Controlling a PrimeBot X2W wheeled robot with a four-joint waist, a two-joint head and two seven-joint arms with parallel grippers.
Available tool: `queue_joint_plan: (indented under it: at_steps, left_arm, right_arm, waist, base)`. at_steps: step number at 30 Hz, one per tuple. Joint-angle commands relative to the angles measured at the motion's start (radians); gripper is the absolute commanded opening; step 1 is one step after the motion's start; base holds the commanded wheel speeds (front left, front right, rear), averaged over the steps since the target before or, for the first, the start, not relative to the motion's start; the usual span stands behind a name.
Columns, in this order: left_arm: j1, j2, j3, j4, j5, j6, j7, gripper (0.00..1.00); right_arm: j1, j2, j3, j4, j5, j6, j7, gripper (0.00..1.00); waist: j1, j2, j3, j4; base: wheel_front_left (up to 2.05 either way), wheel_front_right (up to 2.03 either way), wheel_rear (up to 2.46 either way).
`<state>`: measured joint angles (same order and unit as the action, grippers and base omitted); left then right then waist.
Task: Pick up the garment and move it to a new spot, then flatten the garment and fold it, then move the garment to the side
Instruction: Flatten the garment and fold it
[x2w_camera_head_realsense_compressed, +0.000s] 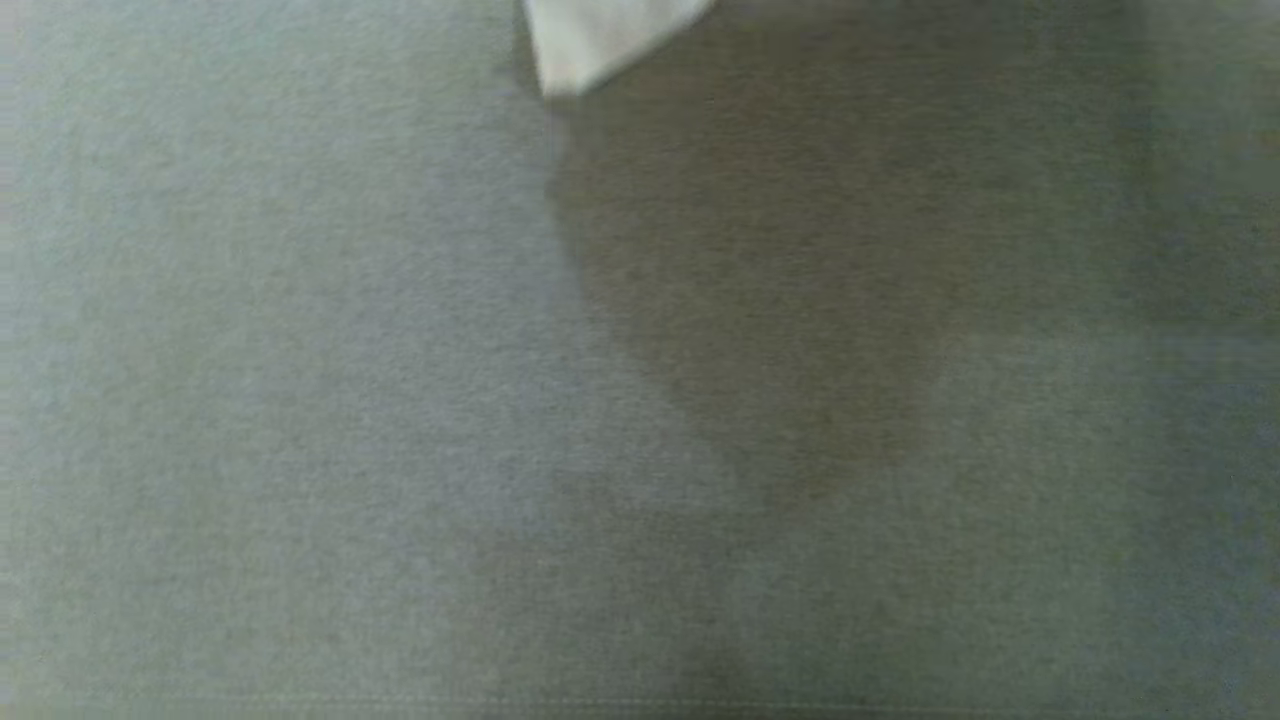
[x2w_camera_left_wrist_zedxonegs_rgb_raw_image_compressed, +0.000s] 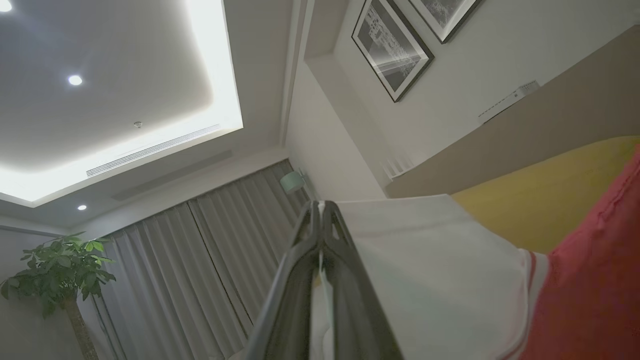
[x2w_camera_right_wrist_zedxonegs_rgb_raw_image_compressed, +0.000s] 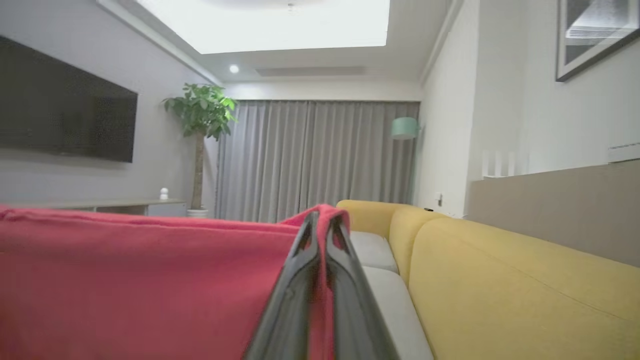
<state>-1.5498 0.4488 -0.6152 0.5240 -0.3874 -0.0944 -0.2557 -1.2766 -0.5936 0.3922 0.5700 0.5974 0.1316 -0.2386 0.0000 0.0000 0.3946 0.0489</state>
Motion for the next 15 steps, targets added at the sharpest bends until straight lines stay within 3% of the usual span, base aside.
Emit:
queue_joint_plan:
  at_steps: [1, 8, 15]
  left_arm:
    - [-0.015, 0.049, 0.025, -0.035, -0.002, -0.006, -0.002, 0.00]
    - [0.288, 0.133, -0.028, -0.198, -0.032, -0.017, -0.005, 0.00]
    - [0.735, 0.230, -0.087, -0.403, -0.037, 0.069, -0.006, 0.00]
  right_arm:
    - [0.007, -0.023, 0.019, -0.012, 0.001, -0.001, -0.006, 0.00]
    - [0.178, -0.074, 0.110, 0.025, 0.055, -0.001, -0.018, 0.00]
    - [0.475, -0.086, 0.124, -0.003, 0.125, -0.001, -0.023, 0.00]
  waist:
    - [0.0000, 0.0000, 0.013, 0.026]
    - [0.0000, 0.0000, 0.003, 0.060]
    - [0.0000, 0.0000, -0.068, 0.063]
  base:
    - [0.00, 0.00, 0.00]
    - [0.00, 0.00, 0.00]
    - [0.00, 0.00, 0.00]
